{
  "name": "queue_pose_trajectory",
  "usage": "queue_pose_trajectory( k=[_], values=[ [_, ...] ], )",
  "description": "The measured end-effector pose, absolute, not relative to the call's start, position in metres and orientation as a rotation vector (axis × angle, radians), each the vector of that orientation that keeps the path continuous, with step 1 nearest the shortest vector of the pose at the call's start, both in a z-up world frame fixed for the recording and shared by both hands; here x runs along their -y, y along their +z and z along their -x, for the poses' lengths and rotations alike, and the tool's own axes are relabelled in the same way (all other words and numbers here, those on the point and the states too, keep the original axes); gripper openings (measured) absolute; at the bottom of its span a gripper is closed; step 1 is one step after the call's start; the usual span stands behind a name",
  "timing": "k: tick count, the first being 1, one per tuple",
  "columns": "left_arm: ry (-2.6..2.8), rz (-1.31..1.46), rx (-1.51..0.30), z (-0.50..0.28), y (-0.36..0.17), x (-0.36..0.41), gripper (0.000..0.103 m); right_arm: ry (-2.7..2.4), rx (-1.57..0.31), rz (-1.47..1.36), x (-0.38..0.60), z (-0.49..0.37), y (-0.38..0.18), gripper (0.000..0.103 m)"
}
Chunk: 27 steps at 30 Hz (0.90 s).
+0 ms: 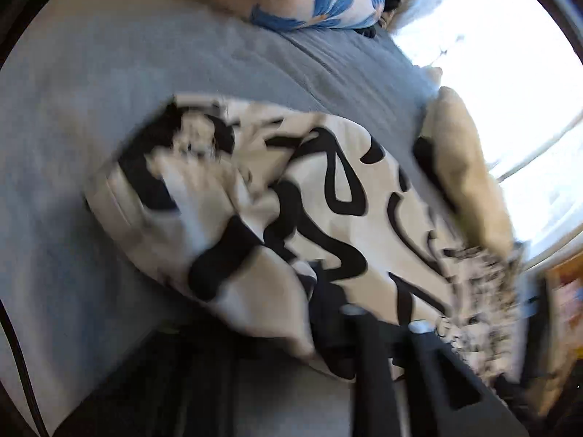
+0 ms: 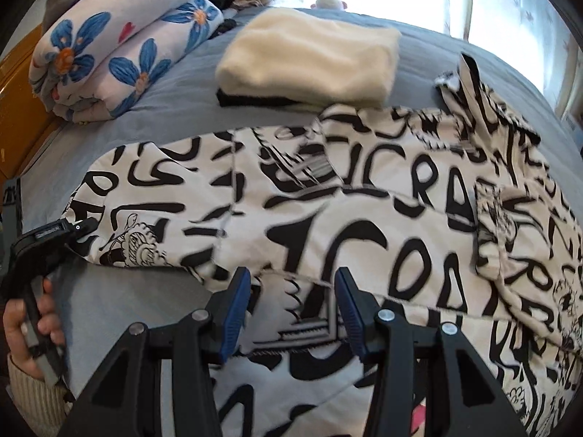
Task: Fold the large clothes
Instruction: 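Lift and fold the held sleeve across the jacket front with the left gripper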
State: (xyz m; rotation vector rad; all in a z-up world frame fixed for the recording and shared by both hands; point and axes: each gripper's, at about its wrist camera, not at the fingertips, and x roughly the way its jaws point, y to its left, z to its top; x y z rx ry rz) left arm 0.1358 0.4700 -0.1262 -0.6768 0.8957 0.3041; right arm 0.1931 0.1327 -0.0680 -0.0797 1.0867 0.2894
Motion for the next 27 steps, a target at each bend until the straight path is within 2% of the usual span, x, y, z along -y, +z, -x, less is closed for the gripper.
queue_pose_trajectory(
  k=[2,10,14,18,21,24,26,27],
  values=[
    [0.332,0.603,-0.886,-0.139,-0.114,-0.459,0.004,0.278,-1.099,0.058,-0.121,-0.192,-0.069,0.048],
    [0.214,0.360,-0.673,-0.151,0.006,-0.363,0.003,0.188,-1.068,-0.075,-0.045,-0.183,-0.048,0.048],
    [0.042,0.262,-0.608,-0.161,0.058,-0.277,0.003,0.132,-1.031,-0.141,0.001,-0.176,-0.034,0.048],
    [-0.116,0.173,-0.619,-0.173,0.068,-0.184,0.003,0.064,-0.996,-0.204,0.054,-0.162,-0.024,0.048],
    [-0.224,0.106,-0.710,-0.188,0.044,-0.109,0.006,-0.003,-0.985,-0.229,0.098,-0.152,-0.026,0.048],
    [-0.330,0.058,-0.838,-0.196,0.000,-0.050,0.025,-0.062,-0.994,-0.251,0.133,-0.142,-0.035,0.048],
    [-0.383,0.032,-0.944,-0.200,-0.032,-0.018,0.046,-0.081,-1.007,-0.275,0.151,-0.137,-0.042,0.048],
    [-0.400,0.018,-0.985,-0.199,-0.046,-0.006,0.050,-0.089,-1.014,-0.287,0.160,-0.135,-0.045,0.048]
  ],
)
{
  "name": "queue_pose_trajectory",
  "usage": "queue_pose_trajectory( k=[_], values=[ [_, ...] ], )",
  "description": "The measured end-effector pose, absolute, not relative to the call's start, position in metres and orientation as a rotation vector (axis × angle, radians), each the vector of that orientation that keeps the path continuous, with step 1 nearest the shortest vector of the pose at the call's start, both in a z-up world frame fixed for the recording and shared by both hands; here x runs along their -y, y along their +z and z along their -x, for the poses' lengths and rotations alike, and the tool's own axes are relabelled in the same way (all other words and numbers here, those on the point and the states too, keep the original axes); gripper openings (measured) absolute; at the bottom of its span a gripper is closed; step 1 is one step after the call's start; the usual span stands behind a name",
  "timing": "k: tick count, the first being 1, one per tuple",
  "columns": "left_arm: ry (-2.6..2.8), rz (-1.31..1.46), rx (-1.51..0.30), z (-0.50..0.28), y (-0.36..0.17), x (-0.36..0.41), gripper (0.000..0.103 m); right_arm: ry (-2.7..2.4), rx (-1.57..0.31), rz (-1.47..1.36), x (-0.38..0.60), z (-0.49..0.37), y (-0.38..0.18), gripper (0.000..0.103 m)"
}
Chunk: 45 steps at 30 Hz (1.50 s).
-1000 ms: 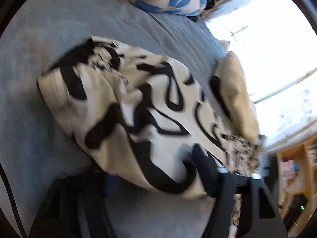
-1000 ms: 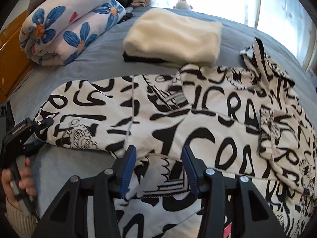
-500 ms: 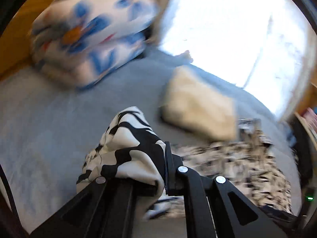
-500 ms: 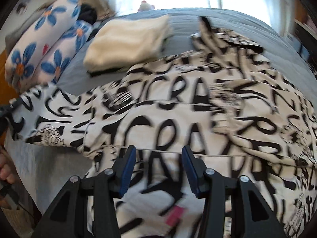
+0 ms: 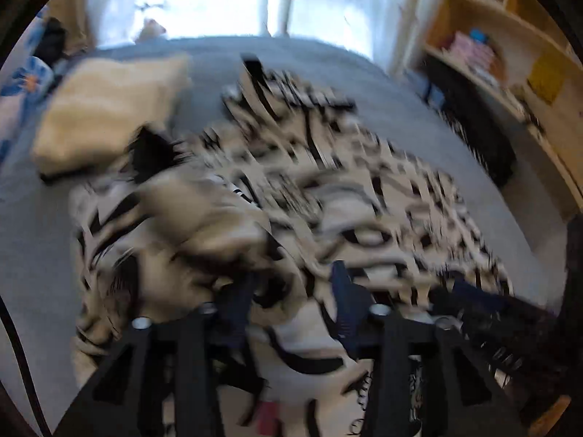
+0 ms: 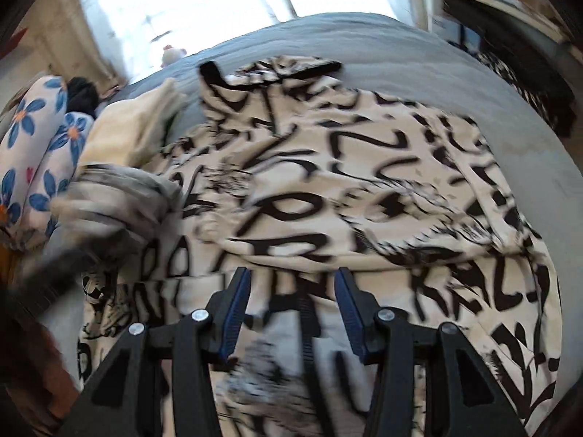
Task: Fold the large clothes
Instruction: 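Lift and fold the held sleeve across the jacket front with the left gripper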
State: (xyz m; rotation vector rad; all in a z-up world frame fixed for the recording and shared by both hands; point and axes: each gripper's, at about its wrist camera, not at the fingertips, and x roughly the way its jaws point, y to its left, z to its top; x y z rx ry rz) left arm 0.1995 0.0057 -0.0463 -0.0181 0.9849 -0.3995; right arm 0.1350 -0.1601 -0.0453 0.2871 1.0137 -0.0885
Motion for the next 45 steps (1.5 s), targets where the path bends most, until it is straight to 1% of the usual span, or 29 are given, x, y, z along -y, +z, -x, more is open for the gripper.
queue_pose_trajectory(
  k=[1,4,7,8,10,17,21,25,30,33,34,35,36,37,40,43,45],
  values=[
    [-0.403,0.004,-1.011,-0.196,-0.057,0.003,0.052,-0.095,-1.019,-0.296,0.168,-0.133,-0.049,0.048],
    [-0.416,-0.045,-1.080,-0.189,-0.078,0.023,0.052,-0.091,-1.029,-0.308,0.180,-0.131,-0.056,0.048],
    [-0.417,-0.049,-1.081,-0.178,-0.075,0.022,0.053,-0.068,-1.033,-0.317,0.184,-0.131,-0.060,0.048],
    [-0.412,-0.048,-1.076,-0.171,-0.075,0.019,0.055,-0.056,-1.034,-0.318,0.183,-0.133,-0.061,0.048],
    [-0.382,-0.042,-1.067,-0.159,-0.069,0.007,0.060,-0.031,-1.035,-0.321,0.181,-0.134,-0.062,0.048],
    [-0.252,0.042,-1.038,-0.158,-0.042,-0.043,0.060,0.073,-1.058,-0.364,0.174,-0.152,-0.062,0.048],
    [-0.128,0.120,-1.061,-0.160,-0.040,-0.081,0.060,0.143,-1.076,-0.426,0.178,-0.179,-0.064,0.048],
    [-0.080,0.238,-1.104,-0.163,-0.052,-0.116,0.061,0.166,-1.130,-0.455,0.177,-0.208,-0.079,0.048],
    [-0.053,0.266,-1.143,-0.169,-0.081,-0.136,0.061,0.190,-1.219,-0.502,0.167,-0.242,-0.111,0.048],
    [-0.048,0.271,-1.168,-0.176,-0.097,-0.141,0.061,0.198,-1.241,-0.518,0.158,-0.255,-0.125,0.048],
    [-0.039,0.275,-1.179,-0.179,-0.103,-0.144,0.061,0.217,-1.228,-0.517,0.154,-0.258,-0.126,0.046],
    [-0.030,0.278,-1.185,-0.181,-0.107,-0.144,0.061,0.233,-1.219,-0.494,0.149,-0.260,-0.124,0.039],
    [-0.020,0.285,-1.187,-0.184,-0.111,-0.147,0.061,0.235,-1.213,-0.451,0.143,-0.261,-0.119,0.023],
    [-0.008,0.291,-1.187,-0.186,-0.114,-0.149,0.061,0.234,-1.201,-0.421,0.140,-0.261,-0.114,0.013],
    [0.006,0.316,-1.185,-0.191,-0.119,-0.157,0.061,0.249,-1.057,-0.333,0.138,-0.253,-0.070,0.008],
    [0.014,0.331,-1.184,-0.190,-0.122,-0.164,0.061,0.185,-0.920,-0.277,0.154,-0.234,-0.033,0.008],
    [0.004,0.324,-1.181,-0.188,-0.122,-0.164,0.061,0.141,-0.891,-0.265,0.170,-0.222,-0.027,0.008]
  ],
)
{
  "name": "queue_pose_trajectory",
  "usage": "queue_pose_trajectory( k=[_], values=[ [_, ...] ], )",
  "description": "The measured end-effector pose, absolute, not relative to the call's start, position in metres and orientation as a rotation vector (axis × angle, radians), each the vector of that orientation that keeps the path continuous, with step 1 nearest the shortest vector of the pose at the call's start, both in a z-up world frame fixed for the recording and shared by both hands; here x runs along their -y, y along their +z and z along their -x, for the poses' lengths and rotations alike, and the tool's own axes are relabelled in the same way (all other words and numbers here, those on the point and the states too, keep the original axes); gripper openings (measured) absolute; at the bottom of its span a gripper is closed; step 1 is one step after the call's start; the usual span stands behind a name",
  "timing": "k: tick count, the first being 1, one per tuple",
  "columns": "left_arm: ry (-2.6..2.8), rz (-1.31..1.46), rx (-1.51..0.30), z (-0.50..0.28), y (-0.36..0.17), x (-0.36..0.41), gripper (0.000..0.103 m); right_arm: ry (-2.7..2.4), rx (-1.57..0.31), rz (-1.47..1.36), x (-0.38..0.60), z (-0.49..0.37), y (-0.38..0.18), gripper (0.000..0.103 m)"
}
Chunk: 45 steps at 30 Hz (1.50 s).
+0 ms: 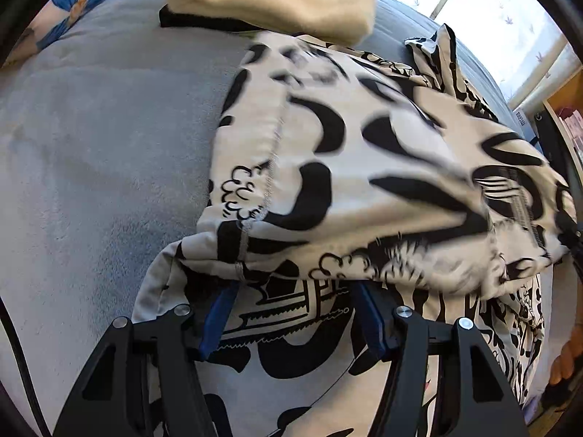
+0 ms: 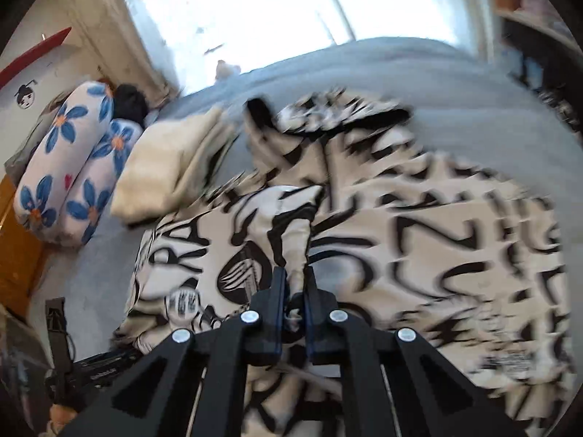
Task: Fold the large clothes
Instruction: 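Lift and fold the held sleeve across the jacket front with the left gripper, then open the left gripper to release the sleeve on the jacket, then grasp the jacket hem with the right gripper while the left gripper grasps it beside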
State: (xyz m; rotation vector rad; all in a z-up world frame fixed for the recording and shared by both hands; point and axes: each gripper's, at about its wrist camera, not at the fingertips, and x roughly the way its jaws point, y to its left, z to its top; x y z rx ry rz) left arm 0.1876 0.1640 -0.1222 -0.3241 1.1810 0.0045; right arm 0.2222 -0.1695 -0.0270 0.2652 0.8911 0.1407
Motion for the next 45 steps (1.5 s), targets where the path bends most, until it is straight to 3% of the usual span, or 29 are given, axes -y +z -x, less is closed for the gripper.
queue_pose_trajectory(
  k=[6,8,10,12,21,32,37,41,45],
  values=[
    [-0.022,0.254,-1.185,-0.181,-0.119,-0.158,0.061,0.038,-1.186,-0.322,0.204,-0.213,-0.106,0.014],
    [-0.036,0.247,-1.200,-0.178,-0.116,-0.159,0.061,0.048,-1.182,-0.383,0.213,-0.205,-0.116,0.019],
    [-0.070,0.259,-1.213,-0.174,-0.109,-0.161,0.061,0.044,-1.159,-0.405,0.220,-0.199,-0.110,0.033],
    [-0.104,0.262,-1.204,-0.167,-0.095,-0.163,0.061,0.021,-1.115,-0.420,0.229,-0.191,-0.097,0.035],
    [-0.090,0.153,-1.055,-0.182,-0.032,-0.151,0.061,0.092,-1.036,-0.268,0.190,-0.184,-0.056,0.035],
    [-0.147,0.014,-1.132,-0.209,-0.103,-0.065,0.061,0.320,-1.120,-0.009,0.072,-0.198,-0.098,0.035],
    [-0.092,-0.018,-1.128,-0.220,-0.127,-0.056,0.061,0.129,-1.090,0.037,0.112,-0.221,-0.113,0.021],
    [-0.076,-0.016,-1.118,-0.228,-0.132,-0.056,0.065,0.101,-1.089,-0.044,0.143,-0.233,-0.107,0.018],
    [-0.123,-0.019,-1.173,-0.228,-0.124,-0.056,0.066,0.160,-1.112,-0.118,0.158,-0.232,-0.089,0.021]
  ],
)
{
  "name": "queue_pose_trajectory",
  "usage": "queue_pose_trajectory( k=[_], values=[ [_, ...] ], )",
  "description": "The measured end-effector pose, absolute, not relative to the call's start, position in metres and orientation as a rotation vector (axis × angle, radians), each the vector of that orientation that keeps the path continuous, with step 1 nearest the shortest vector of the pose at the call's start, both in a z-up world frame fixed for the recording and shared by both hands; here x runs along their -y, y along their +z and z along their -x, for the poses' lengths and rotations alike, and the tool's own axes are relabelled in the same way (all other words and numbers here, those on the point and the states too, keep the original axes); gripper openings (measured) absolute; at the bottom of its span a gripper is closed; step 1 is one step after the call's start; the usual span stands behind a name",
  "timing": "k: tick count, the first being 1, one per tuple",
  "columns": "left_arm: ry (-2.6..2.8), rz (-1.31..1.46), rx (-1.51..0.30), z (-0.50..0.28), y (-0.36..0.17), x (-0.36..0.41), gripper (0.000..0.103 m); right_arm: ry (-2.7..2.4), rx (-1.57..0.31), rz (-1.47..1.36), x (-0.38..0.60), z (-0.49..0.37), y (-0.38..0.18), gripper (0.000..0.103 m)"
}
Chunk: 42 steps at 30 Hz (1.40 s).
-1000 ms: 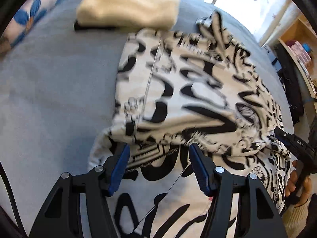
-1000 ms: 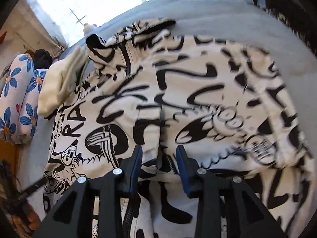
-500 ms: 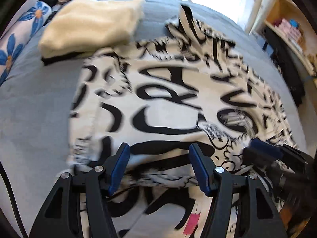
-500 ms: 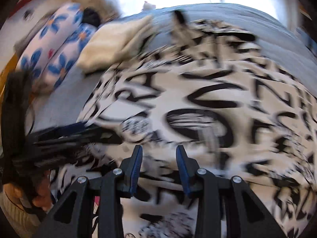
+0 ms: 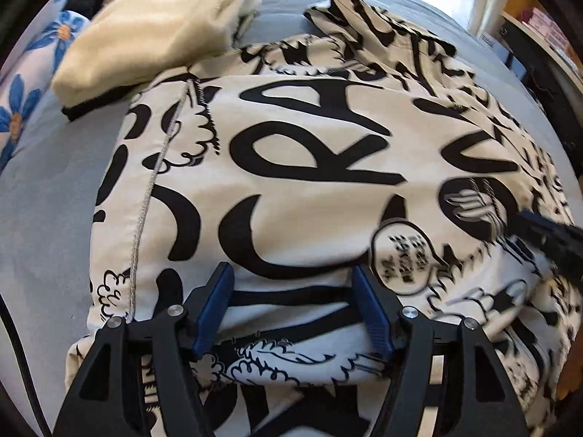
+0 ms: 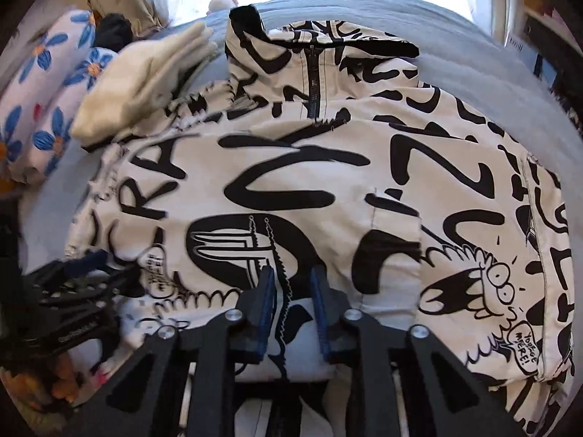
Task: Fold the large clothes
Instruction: 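Grasp the jacket hem with the right gripper while the left gripper grasps it beside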
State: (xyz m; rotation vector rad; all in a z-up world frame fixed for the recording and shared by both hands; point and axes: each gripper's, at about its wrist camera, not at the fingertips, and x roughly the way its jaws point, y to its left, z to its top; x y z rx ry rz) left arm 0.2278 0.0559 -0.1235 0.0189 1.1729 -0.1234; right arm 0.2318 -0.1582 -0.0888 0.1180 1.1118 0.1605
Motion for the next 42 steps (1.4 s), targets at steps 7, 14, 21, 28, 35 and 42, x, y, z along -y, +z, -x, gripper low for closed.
queue_pose_trajectory(
  k=[7,14,21,28,35,42],
  values=[
    [-0.098,0.044,-1.135,-0.254,-0.083,-0.103,0.072,0.054,-1.030,-0.187,0.216,-0.238,-0.069,0.056],
    [0.087,0.160,-1.183,-0.307,-0.106,-0.176,0.072,0.122,-1.151,-0.381,0.233,-0.267,-0.106,0.056],
    [0.047,0.246,-1.212,-0.324,-0.133,-0.197,0.075,0.157,-1.176,-0.325,0.210,-0.278,-0.118,0.038],
    [0.089,0.212,-1.112,-0.325,-0.127,-0.189,0.020,0.129,-0.999,-0.186,0.190,-0.286,-0.082,0.017],
    [0.123,0.190,-1.059,-0.321,-0.133,-0.185,0.020,0.050,-1.055,-0.095,0.185,-0.308,-0.113,0.023],
    [0.133,0.077,-0.998,-0.289,-0.101,-0.160,0.023,-0.055,-0.958,-0.090,0.184,-0.284,-0.077,0.035]
  ],
)
